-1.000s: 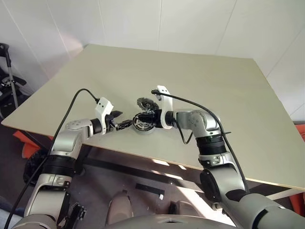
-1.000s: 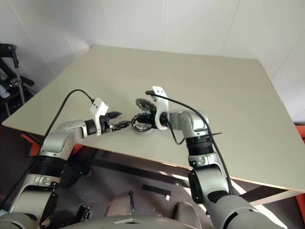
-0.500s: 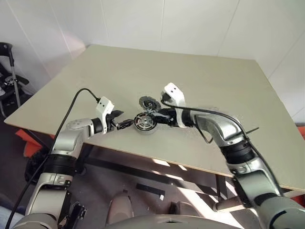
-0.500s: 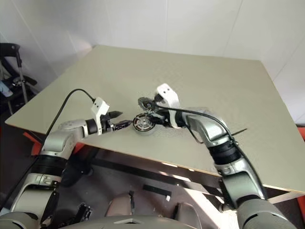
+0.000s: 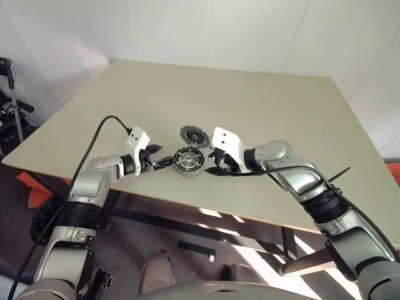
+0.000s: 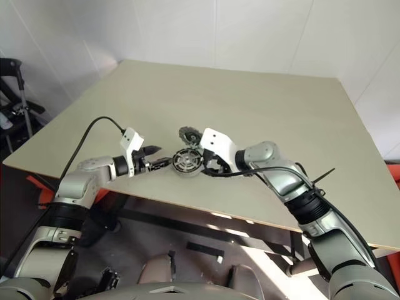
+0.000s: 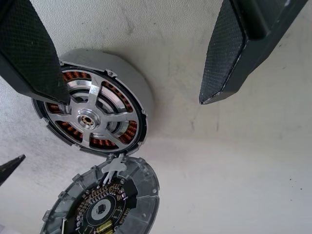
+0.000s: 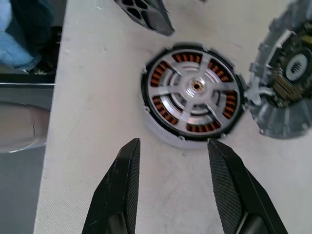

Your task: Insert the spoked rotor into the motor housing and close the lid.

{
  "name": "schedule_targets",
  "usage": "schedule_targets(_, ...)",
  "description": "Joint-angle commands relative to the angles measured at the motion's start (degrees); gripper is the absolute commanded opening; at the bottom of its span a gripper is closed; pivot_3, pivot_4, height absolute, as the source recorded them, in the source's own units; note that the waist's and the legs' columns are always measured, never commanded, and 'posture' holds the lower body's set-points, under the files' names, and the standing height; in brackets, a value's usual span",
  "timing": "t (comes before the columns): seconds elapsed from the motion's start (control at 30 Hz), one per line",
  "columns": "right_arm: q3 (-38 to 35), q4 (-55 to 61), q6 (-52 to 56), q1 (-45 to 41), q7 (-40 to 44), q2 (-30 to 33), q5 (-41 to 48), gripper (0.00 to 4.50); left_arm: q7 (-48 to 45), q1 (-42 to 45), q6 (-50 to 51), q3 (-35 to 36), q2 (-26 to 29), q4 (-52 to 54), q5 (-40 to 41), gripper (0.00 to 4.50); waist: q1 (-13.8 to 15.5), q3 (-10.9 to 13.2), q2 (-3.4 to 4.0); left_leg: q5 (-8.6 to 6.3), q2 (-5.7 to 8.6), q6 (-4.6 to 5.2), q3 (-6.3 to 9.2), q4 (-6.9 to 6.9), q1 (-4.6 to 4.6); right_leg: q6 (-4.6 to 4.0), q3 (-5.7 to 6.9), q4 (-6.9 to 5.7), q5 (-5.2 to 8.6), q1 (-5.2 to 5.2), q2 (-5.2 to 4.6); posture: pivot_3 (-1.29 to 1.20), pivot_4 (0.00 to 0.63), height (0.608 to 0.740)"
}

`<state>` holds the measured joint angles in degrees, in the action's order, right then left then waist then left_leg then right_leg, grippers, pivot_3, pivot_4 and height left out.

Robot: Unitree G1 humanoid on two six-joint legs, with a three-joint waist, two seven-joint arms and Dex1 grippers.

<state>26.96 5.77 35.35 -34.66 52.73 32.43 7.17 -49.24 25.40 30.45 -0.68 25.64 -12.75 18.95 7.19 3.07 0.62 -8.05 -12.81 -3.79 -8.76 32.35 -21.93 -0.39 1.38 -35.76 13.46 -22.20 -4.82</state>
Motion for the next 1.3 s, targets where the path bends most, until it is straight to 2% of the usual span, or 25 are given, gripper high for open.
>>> schedule_targets(0.03,0.33,1.7,-0.6,0.08,0.36,-1.08,-0.86,2.43,-0.06,1.03,-0.79,0.65,0.24,0.74,0.29,4.5,-0.02,0.0,0.0,-0.07,0.0,0.12,0.0,0.0,0.01,0.0,0.0,0.0,0.0,0.02,0.0,0.0,0.0,0.74)
schedule_targets(0.57,-0.09,-7.83,-2.61,-1.98,-0.55,-7.95,-3.37,2.43,-0.06,0.91,-0.11,0.86,0.79,1.71,0.48,4.5,-0.07,0.0,0.0,-0.11,-0.01,0.18,0.01,0.09,0.02,-0.01,0.0,-0.02,0.0,0.06,0.0,0.0,0.0,0.74)
schedule_targets(1.3,-0.71,-9.06,-0.96,-0.61,-1.11,-10.17,-3.7,2.43,0.35,1.14,-0.38,1.61,1.38,1.01,0.47,4.5,-0.07,0.0,0.0,-0.12,-0.01,0.19,0.01,0.09,0.04,-0.01,0.0,-0.02,0.0,0.07,0.0,0.0,0.0,0.74)
